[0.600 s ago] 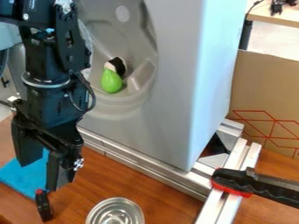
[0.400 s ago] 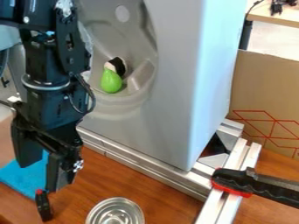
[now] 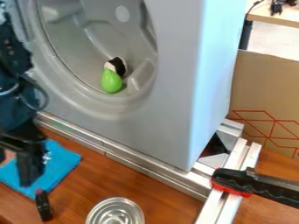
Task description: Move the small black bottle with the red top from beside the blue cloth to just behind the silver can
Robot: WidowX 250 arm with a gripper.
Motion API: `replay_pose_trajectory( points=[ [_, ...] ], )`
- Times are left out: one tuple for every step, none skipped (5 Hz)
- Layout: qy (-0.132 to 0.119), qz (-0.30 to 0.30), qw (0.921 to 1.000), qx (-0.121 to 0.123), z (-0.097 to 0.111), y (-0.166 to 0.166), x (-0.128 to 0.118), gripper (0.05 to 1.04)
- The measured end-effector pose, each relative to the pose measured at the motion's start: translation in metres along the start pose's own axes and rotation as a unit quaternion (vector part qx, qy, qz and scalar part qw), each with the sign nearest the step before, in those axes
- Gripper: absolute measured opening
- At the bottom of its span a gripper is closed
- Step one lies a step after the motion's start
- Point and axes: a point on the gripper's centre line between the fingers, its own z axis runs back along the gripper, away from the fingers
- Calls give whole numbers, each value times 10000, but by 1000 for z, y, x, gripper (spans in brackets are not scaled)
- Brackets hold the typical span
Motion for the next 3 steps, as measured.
replay_pose_trajectory(
  points=[
    [-253,582,9980,-16,-19,17,10,1000],
    [-260,1014,9940,-313,-38,20,23,1000],
    [-360,1183,9916,-372,-46,22,41,1000]
  ],
)
